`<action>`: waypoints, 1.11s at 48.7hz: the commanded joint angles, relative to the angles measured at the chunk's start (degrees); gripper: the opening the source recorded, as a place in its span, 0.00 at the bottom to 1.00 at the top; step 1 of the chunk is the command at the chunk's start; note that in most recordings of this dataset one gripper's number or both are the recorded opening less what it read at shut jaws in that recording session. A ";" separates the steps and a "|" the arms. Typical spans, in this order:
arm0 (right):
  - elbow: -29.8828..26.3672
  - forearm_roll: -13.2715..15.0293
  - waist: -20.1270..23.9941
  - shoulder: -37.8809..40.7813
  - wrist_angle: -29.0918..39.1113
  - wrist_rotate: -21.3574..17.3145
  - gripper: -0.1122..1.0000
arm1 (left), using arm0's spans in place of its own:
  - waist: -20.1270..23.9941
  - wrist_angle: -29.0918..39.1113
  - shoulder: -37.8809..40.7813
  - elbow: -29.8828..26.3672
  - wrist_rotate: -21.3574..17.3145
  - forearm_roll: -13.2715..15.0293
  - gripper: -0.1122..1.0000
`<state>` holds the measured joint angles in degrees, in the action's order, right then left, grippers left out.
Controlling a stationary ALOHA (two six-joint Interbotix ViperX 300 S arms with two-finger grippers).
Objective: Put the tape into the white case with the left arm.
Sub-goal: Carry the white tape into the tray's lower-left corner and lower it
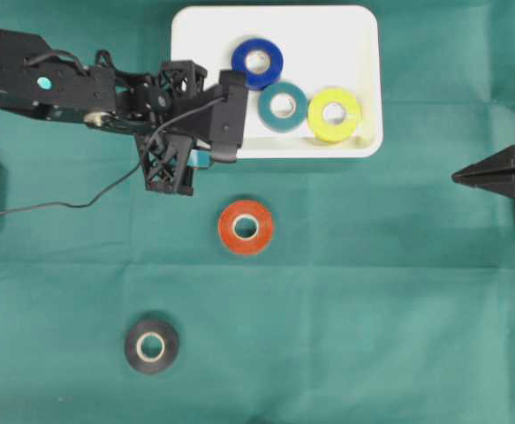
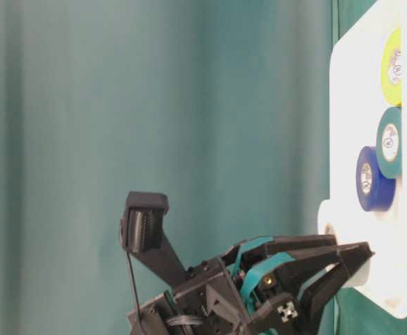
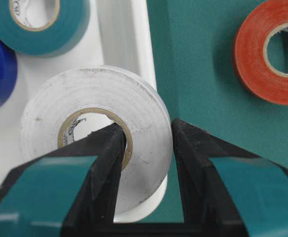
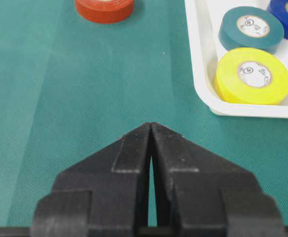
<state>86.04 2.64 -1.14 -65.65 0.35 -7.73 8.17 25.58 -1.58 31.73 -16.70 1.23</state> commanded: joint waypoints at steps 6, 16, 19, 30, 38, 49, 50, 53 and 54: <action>-0.70 0.09 -0.09 0.35 -0.53 -0.09 0.02 | 1.23 -2.99 -0.18 -0.53 0.00 -0.09 0.36; -0.79 0.09 -0.09 0.35 -0.44 -0.09 0.02 | 3.52 -5.27 2.81 -1.14 -0.26 -0.09 0.36; -0.79 0.09 -0.09 0.35 -0.35 -0.09 0.02 | 4.04 -5.54 3.60 -1.23 -0.26 0.00 0.36; -0.88 0.09 -0.09 0.35 -0.44 -0.09 0.02 | 4.75 -6.33 4.13 -1.32 0.00 0.00 0.36; -0.79 0.09 -0.09 0.35 -0.44 -0.09 0.02 | 4.75 -6.42 4.22 -1.32 0.09 0.09 0.36; -0.88 0.09 -0.09 0.35 -0.35 -0.09 0.02 | 4.66 -6.33 4.22 -0.70 -0.09 0.00 0.43; -0.88 0.09 -0.09 0.35 -0.35 -0.09 0.02 | 4.66 -6.33 4.13 -0.62 -0.09 0.00 0.49; -0.88 0.09 -0.09 0.35 -0.35 -0.09 0.02 | 4.75 -6.15 4.13 -0.44 -0.09 0.00 0.66; -0.88 0.09 -0.09 0.35 -0.35 -0.09 0.02 | 4.66 -6.15 4.04 -0.44 -0.09 0.00 0.71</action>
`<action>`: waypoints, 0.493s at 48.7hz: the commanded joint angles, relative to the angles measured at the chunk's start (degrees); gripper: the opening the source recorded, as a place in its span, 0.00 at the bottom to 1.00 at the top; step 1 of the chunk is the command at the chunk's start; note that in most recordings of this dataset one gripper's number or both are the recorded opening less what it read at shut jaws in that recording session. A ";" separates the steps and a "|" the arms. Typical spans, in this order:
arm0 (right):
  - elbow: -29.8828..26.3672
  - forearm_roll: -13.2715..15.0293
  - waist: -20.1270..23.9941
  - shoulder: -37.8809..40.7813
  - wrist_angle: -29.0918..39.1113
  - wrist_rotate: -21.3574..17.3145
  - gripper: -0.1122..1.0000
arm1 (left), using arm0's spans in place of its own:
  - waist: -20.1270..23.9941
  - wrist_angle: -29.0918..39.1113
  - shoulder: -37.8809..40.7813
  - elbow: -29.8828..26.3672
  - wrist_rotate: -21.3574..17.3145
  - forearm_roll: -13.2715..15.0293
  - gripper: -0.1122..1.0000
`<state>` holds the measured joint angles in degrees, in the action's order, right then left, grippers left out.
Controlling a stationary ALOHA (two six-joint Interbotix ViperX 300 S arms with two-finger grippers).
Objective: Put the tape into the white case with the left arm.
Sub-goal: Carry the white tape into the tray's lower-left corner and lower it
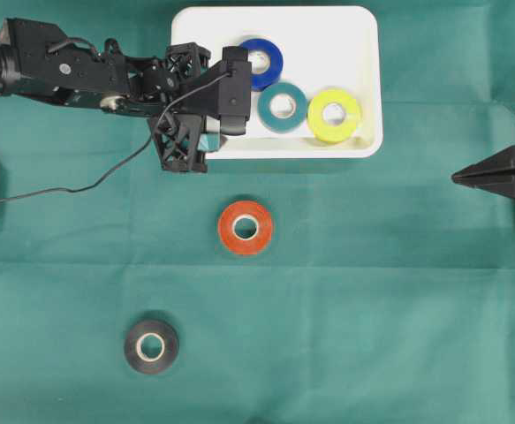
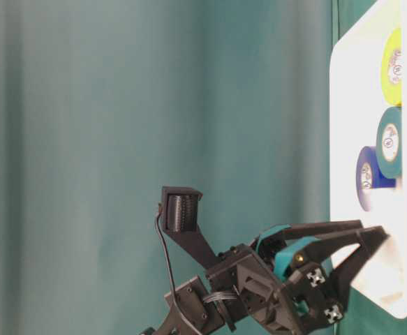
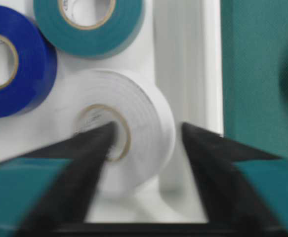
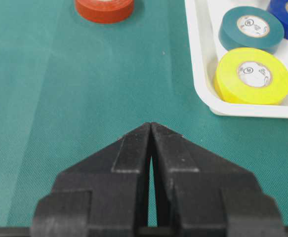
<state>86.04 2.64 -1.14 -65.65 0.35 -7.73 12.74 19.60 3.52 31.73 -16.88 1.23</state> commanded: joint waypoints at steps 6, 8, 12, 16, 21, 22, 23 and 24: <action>-0.88 0.09 -0.09 0.35 -0.35 -0.09 0.02 | 0.09 -0.18 -1.41 -0.18 0.09 0.00 0.96; -0.88 0.09 -0.09 0.35 -0.35 -0.09 0.02 | 0.09 -0.18 -1.58 0.00 0.09 0.00 0.96; -0.88 0.09 0.00 0.35 -0.35 -0.09 0.02 | 0.09 -0.09 -1.93 0.18 0.09 0.00 0.92; -0.88 0.09 -0.09 0.35 -0.44 -0.09 0.02 | 0.09 -0.09 -2.55 0.44 0.18 0.00 0.92; -0.88 0.18 -0.09 0.35 -0.44 0.00 0.02 | -0.26 0.09 -3.87 0.97 0.00 0.09 0.92; -0.79 0.09 -0.09 0.35 -0.44 -0.09 0.02 | -0.44 0.18 -4.57 1.32 -0.18 0.00 0.92; -0.88 0.09 -0.09 0.35 -0.44 -0.09 0.02 | -0.53 0.26 -5.01 1.49 -0.18 0.00 0.92; -0.88 0.09 -0.09 0.35 -0.44 -0.09 0.02 | -0.62 0.44 -5.54 1.76 -0.26 0.00 0.92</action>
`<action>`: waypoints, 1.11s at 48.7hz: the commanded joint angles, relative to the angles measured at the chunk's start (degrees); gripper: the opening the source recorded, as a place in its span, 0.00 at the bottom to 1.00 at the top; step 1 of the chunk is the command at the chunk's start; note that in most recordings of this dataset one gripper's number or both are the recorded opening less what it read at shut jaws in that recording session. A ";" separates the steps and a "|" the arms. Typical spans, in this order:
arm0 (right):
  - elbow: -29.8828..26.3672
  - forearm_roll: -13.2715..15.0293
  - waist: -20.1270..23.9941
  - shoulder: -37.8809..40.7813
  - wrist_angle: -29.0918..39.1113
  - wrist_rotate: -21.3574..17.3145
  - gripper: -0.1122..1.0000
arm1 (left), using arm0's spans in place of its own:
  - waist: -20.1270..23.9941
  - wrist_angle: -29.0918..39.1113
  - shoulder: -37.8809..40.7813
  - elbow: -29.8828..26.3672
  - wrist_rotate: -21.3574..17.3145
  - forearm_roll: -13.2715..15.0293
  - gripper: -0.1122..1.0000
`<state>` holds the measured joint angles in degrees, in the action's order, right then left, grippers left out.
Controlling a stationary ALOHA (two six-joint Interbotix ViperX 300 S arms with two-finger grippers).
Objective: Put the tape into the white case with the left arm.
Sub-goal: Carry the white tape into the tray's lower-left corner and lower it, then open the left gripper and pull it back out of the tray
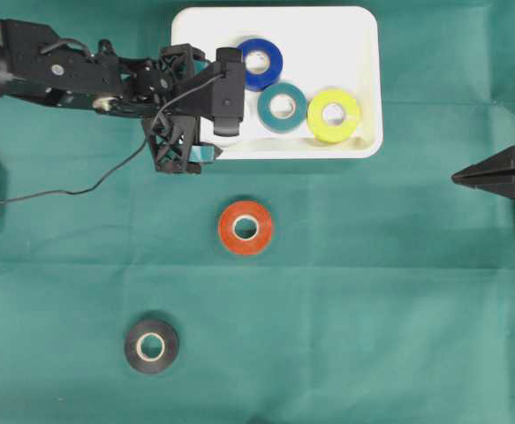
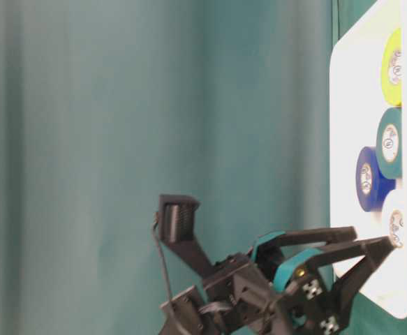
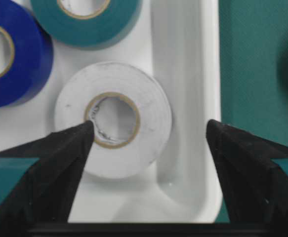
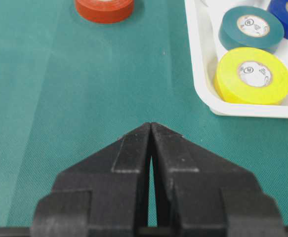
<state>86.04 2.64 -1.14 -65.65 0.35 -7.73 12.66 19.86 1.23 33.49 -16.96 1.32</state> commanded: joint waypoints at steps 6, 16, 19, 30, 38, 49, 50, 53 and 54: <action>-0.79 0.09 -0.09 0.35 -0.35 -0.09 0.02 | -1.41 1.41 -6.77 1.41 -0.09 -0.09 0.92; -0.88 0.09 -0.09 0.35 -0.35 -0.09 0.02 | -2.90 4.48 -11.69 3.69 0.09 -0.09 0.92; -0.88 0.09 -0.09 0.35 -0.35 -0.09 0.02 | -2.90 5.54 -12.92 4.22 0.18 -0.09 0.92; -0.88 0.09 -0.09 0.35 -0.35 -0.09 0.02 | -3.34 7.56 -14.94 5.27 0.18 0.00 0.92; -0.88 0.09 -0.09 0.35 -0.35 -0.09 0.02 | -3.87 7.65 -15.56 6.42 0.18 0.00 0.91; -0.88 0.09 -0.09 0.26 -0.35 -0.09 0.02 | -8.00 7.65 -18.02 9.14 0.26 0.09 0.91; -0.88 0.09 -0.09 0.35 -0.35 -0.09 0.02 | -8.44 7.56 -18.46 9.49 0.26 0.09 0.91; -0.97 0.09 -0.09 0.35 -0.44 -0.09 0.02 | -10.02 7.65 -19.95 10.72 0.35 0.09 0.91; -0.88 0.09 -0.09 0.35 -0.35 -0.09 0.02 | -10.46 7.56 -20.39 11.07 0.35 0.18 0.91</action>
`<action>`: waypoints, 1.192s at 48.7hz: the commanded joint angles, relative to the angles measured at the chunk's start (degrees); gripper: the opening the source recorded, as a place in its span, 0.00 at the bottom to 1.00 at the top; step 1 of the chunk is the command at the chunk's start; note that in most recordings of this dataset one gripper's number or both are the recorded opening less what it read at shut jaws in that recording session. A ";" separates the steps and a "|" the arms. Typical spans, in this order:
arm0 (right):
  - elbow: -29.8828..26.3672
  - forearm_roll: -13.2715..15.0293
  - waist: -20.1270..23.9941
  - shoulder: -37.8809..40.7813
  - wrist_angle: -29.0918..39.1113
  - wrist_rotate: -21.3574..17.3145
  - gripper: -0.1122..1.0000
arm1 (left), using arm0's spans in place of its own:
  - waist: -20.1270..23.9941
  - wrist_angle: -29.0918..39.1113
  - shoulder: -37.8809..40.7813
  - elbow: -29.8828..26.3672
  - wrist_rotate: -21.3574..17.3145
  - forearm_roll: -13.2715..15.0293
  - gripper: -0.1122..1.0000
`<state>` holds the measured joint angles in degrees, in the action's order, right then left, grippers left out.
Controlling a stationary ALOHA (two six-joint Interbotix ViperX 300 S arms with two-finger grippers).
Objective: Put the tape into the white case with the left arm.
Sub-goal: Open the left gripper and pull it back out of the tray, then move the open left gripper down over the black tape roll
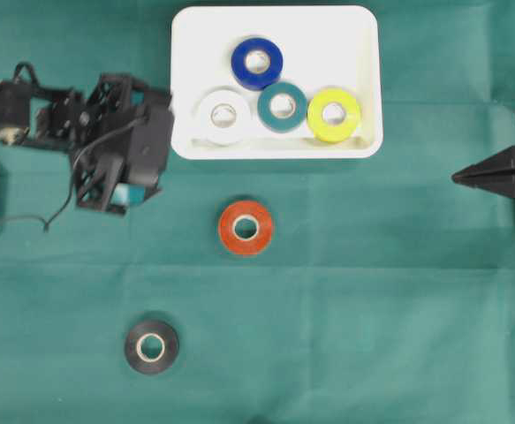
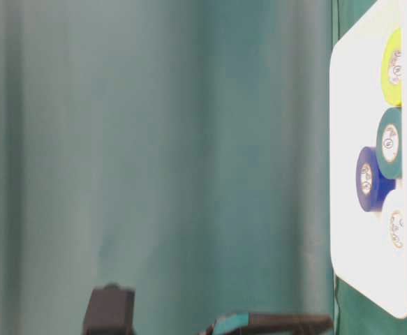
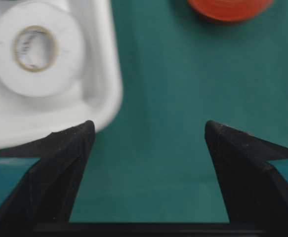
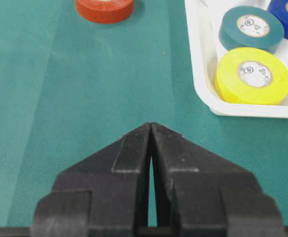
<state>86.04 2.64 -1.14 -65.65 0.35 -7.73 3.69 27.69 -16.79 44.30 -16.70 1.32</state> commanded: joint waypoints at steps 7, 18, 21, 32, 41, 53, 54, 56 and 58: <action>-0.88 0.09 -0.09 0.35 -0.35 -0.09 0.02 | -5.01 -0.35 -5.54 3.16 0.18 0.18 0.90; -0.97 0.09 -0.09 0.35 -0.35 -0.09 0.02 | -10.81 -0.62 -10.72 7.03 0.62 0.26 0.90; -0.88 0.09 -0.09 0.35 -0.35 -0.09 0.02 | -11.87 -0.62 -11.87 7.82 0.79 0.26 0.90; -0.97 0.09 -0.09 0.26 -0.35 -0.09 0.02 | -13.89 -0.62 -14.85 10.63 0.79 0.35 0.90; -0.97 0.09 -0.09 0.26 -0.35 -0.09 0.02 | -14.06 -1.23 -14.68 11.25 0.79 0.35 0.90; -0.88 0.09 -0.09 0.26 -0.35 -0.09 0.02 | -18.11 -6.59 -10.81 10.72 0.79 0.35 0.90; -0.88 0.09 -0.09 0.26 -0.35 -0.09 0.02 | -18.46 -6.86 -10.37 10.55 0.79 0.35 0.90; -0.97 0.09 -0.09 0.26 -0.35 -0.09 0.02 | -19.34 -7.38 -9.14 10.11 0.79 0.35 0.90; -0.97 0.09 -0.09 0.26 -0.35 -0.09 0.02 | -20.13 -7.56 -8.09 9.58 0.88 0.35 0.90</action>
<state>86.04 2.64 -1.14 -65.65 0.35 -7.73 -15.03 21.27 -26.28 55.81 -16.00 1.49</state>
